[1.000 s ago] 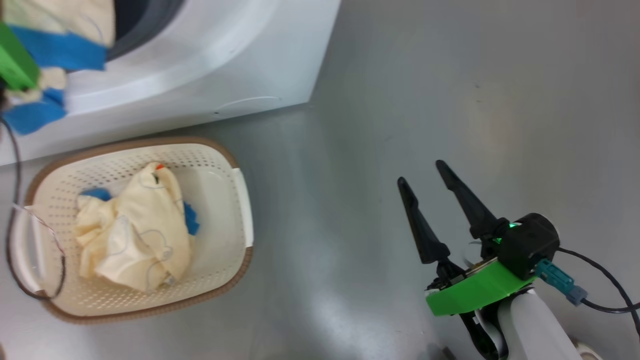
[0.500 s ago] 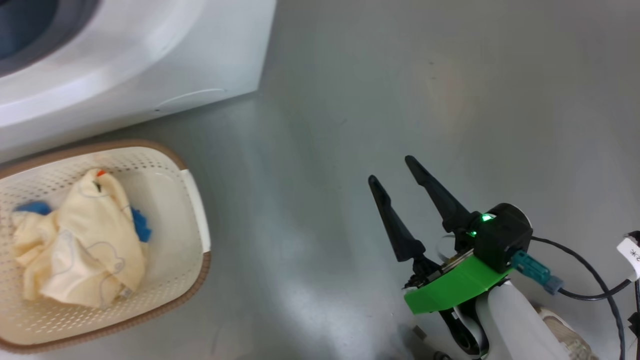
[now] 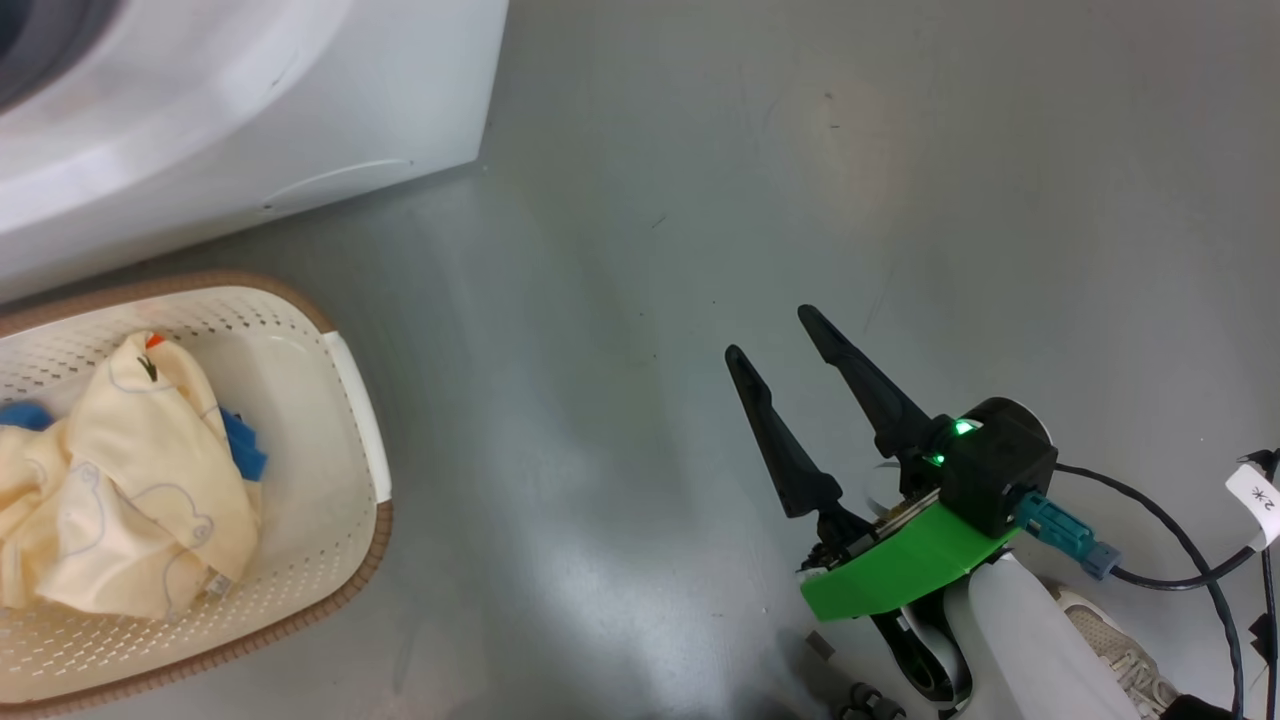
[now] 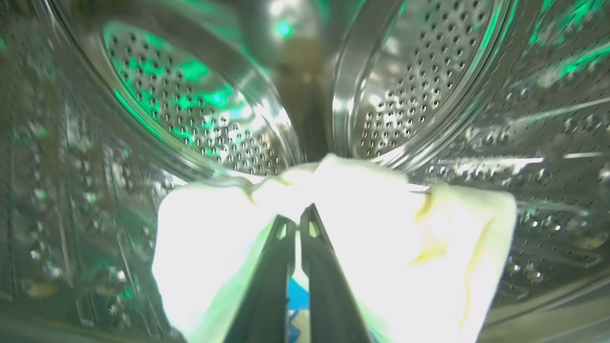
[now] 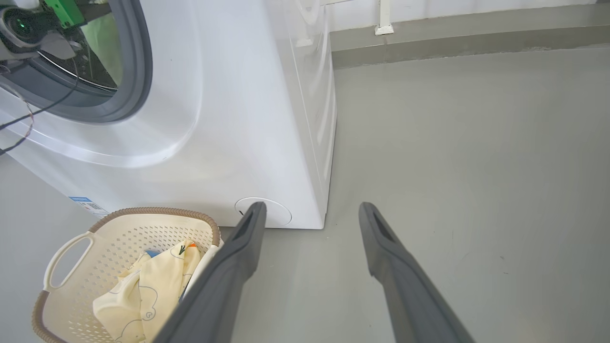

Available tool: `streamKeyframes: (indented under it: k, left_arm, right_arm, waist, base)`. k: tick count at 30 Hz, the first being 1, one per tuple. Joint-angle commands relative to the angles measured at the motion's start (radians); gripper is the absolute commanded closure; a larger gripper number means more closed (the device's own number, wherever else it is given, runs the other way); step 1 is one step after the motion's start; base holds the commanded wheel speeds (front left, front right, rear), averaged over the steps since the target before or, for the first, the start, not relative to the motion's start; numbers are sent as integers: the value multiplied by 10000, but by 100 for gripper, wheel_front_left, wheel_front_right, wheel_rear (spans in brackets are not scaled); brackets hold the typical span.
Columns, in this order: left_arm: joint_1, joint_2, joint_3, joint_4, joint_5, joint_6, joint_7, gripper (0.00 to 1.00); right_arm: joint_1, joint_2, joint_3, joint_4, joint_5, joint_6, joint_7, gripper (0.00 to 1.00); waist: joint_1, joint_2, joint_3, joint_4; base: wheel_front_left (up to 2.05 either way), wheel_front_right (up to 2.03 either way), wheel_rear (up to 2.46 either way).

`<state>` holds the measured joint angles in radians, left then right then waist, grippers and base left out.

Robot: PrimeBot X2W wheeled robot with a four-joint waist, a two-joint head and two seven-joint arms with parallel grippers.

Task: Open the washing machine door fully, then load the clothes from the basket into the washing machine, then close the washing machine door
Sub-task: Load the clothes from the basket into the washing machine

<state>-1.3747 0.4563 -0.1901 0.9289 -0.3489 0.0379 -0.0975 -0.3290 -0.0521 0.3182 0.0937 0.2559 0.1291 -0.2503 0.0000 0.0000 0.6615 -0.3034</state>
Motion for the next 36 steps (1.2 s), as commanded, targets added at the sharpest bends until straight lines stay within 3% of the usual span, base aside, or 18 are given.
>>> streamKeyframes:
  k: [1, 7, 8, 9, 10, 17, 26, 30, 36]
  left_arm:
    - [-74, 400, 161, 0, -88, -88, 74, 100]
    - [-274, 248, 187, 832, -327, -169, 347, 100]
    - [-319, 228, 195, 936, -355, -154, 357, 81]
    - [-348, 199, 211, 1045, -402, -164, 378, 11]
    - [-379, 177, 200, 1133, -418, -179, 373, 0]
    - [-273, 31, 91, 1413, -432, -291, -403, 0]
    - [1097, -511, 232, 1121, -728, -296, -1483, 0]
    - [2167, -685, 447, -66, -718, -42, -1628, 0]
    - [4875, -1042, 1100, -3689, -384, 622, -1639, 0]
  right_arm:
    - [90, 18, 229, -201, 64, 16, -112, 0]
    - [90, 18, 251, -166, 39, 16, -113, 0]
    - [88, 18, 260, -155, 43, 16, -113, 0]
    - [80, 18, 264, -143, 43, 16, -113, 0]
    - [69, 18, 263, -135, 47, 16, -113, 0]
    - [68, 18, 102, -66, 0, 16, -114, 0]
    - [296, 18, -201, -26, -202, 16, -112, 0]
    - [494, 18, -446, -85, -408, 16, -37, 0]
    - [784, 18, -882, -311, -679, 16, 63, 0]
  waist:
    - [0, 0, 18, 26]
    - [0, 0, 35, 104]
    - [0, 0, 34, 113]
    - [0, 0, 30, 124]
    - [0, 0, 24, 138]
    - [0, 0, -171, 349]
    - [0, 0, -819, 859]
    - [0, 0, -1136, 1126]
    - [0, 0, -1595, 1473]
  base:
    - [0, 0, 0]
    - [0, 0, 0]
    - [0, 0, 0]
    - [0, 0, 0]
    - [0, 0, 0]
    - [0, 0, 0]
    - [0, 0, 0]
    - [0, 0, 0]
    - [0, 0, 0]
